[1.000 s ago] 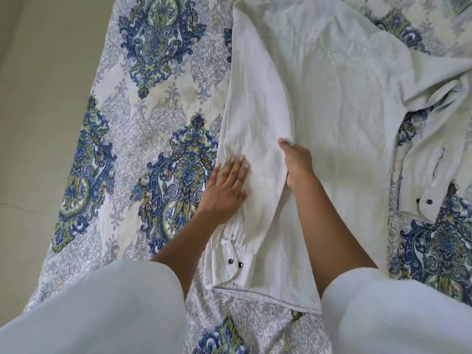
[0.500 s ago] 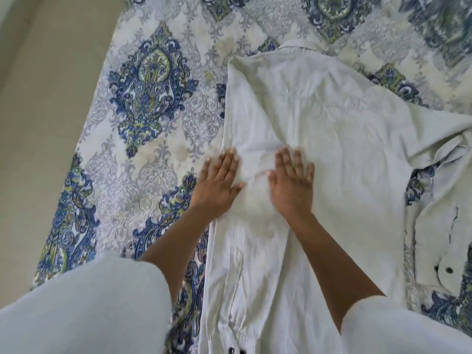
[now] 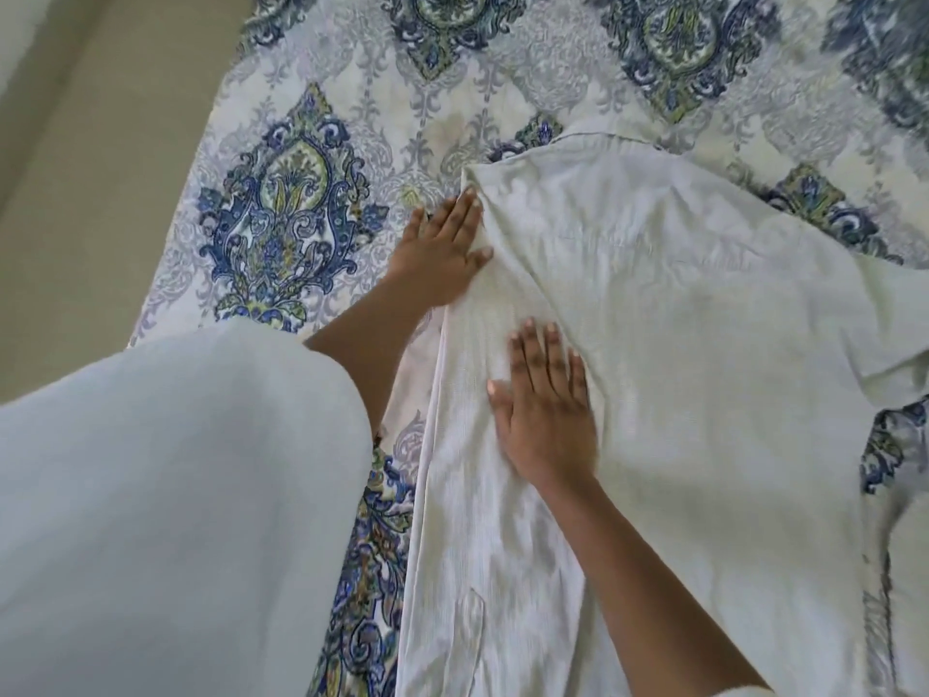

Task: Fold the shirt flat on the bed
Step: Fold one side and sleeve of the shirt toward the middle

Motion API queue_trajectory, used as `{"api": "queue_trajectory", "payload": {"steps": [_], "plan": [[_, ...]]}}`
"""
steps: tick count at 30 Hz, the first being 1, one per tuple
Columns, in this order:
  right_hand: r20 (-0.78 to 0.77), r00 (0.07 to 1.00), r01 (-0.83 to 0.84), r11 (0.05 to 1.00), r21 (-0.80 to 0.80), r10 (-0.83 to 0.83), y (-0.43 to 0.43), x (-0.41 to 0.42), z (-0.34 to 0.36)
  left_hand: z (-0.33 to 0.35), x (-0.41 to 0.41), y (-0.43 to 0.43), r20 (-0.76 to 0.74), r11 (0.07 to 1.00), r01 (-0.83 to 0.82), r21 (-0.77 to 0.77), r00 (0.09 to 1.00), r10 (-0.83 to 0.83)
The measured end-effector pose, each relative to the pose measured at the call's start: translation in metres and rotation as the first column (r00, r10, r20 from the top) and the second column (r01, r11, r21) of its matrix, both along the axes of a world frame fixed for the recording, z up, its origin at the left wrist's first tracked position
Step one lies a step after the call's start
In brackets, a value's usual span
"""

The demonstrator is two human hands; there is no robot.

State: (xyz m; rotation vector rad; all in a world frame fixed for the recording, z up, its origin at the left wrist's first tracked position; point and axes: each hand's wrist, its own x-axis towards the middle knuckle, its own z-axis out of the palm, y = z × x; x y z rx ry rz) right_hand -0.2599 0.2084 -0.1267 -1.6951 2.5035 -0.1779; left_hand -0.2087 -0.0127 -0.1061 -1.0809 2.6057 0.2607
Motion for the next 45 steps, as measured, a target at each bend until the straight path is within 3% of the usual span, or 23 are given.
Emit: {"api": "queue_trajectory", "payload": {"steps": [2, 3, 4, 5, 6, 7, 8, 9, 12, 16, 17, 20, 21, 23, 28, 31, 37, 40, 45], "plan": [[0.003, 1.000, 0.025, 1.000, 0.008, -0.025, -0.004, 0.001, 0.001, 0.009, -0.004, 0.001, -0.111, 0.995, -0.059, 0.082, 0.992, 0.068], [0.005, 0.999, 0.040, 0.999, 0.009, -0.040, -0.005, 0.000, 0.002, 0.012, -0.006, 0.004, -0.278, 0.979, -0.135, 0.155, 0.945, 0.175], [0.011, 0.999, 0.048, 0.999, 0.009, -0.049, -0.007, 0.000, 0.002, 0.017, -0.008, 0.009, -0.478, 0.941, -0.243, 0.234, 0.814, 0.329], [0.016, 0.999, 0.052, 0.999, 0.011, -0.052, -0.007, -0.001, 0.003, 0.020, -0.009, 0.010, -0.636, 0.878, -0.371, 0.303, 0.607, 0.476], [0.015, 0.999, 0.052, 0.999, 0.013, -0.052, -0.008, -0.001, 0.003, 0.025, -0.011, 0.009, -0.721, 0.802, -0.482, 0.352, 0.406, 0.561], [0.011, 0.999, 0.050, 0.999, 0.014, -0.050, -0.008, -0.001, 0.003, 0.030, -0.013, 0.006, -0.740, 0.728, -0.552, 0.407, 0.267, 0.617], [0.006, 0.999, 0.049, 0.999, 0.014, -0.050, -0.007, -0.001, 0.003, 0.031, -0.016, 0.000, -0.713, 0.674, -0.575, 0.463, 0.210, 0.669], [0.002, 0.999, 0.048, 0.999, 0.015, -0.048, -0.007, 0.000, 0.003, 0.033, -0.019, -0.005, -0.657, 0.647, -0.571, 0.505, 0.232, 0.717], [0.011, 0.999, 0.052, 0.999, -0.003, -0.052, -0.007, 0.000, 0.001, 0.034, -0.026, -0.013, -0.497, 0.652, -0.560, 0.510, 0.427, 0.756], [0.011, 0.999, 0.046, 0.999, -0.016, -0.046, -0.007, -0.001, 0.001, 0.038, -0.035, -0.024, -0.397, 0.645, -0.534, 0.546, 0.514, 0.761], [0.023, 0.999, 0.048, 0.999, -0.026, -0.047, -0.007, -0.001, 0.003, 0.040, -0.036, -0.027, -0.367, 0.615, -0.516, 0.597, 0.505, 0.781], [0.082, 0.995, 0.074, 0.985, -0.158, -0.062, -0.015, -0.003, 0.013, 0.041, -0.037, -0.033, -0.317, 0.371, -0.328, 0.869, 0.208, 0.925], [0.091, 0.995, 0.067, 0.976, -0.206, -0.049, -0.021, -0.004, 0.016, 0.039, -0.036, -0.035, -0.301, 0.338, -0.286, 0.896, 0.167, 0.939], [0.090, 0.996, 0.027, 0.965, -0.259, -0.003, -0.036, -0.009, 0.019, 0.034, -0.039, -0.038, -0.293, 0.330, -0.276, 0.903, 0.165, 0.942], [0.051, 0.998, -0.021, 0.985, -0.169, 0.030, -0.050, -0.020, -0.002, 0.026, -0.045, -0.043, -0.263, 0.292, -0.357, 0.887, 0.130, 0.956], [0.037, 0.999, -0.002, 0.981, -0.192, 0.010, -0.049, -0.019, -0.006, 0.022, -0.048, -0.044, -0.317, 0.353, -0.411, 0.840, 0.156, 0.935], [0.017, 1.000, -0.004, 0.982, -0.189, 0.007, -0.050, -0.019, -0.006, 0.027, -0.045, -0.039, -0.555, 0.504, -0.452, 0.736, 0.024, 0.832], [0.014, 1.000, -0.010, 0.982, -0.190, 0.013, -0.050, -0.018, -0.005, 0.024, -0.044, -0.043, -0.558, 0.529, -0.473, 0.705, 0.091, 0.825], [0.020, 1.000, -0.008, 0.982, -0.189, 0.012, -0.049, -0.019, -0.006, 0.025, -0.051, -0.048, -0.315, 0.378, -0.392, 0.839, 0.218, 0.924]]}}
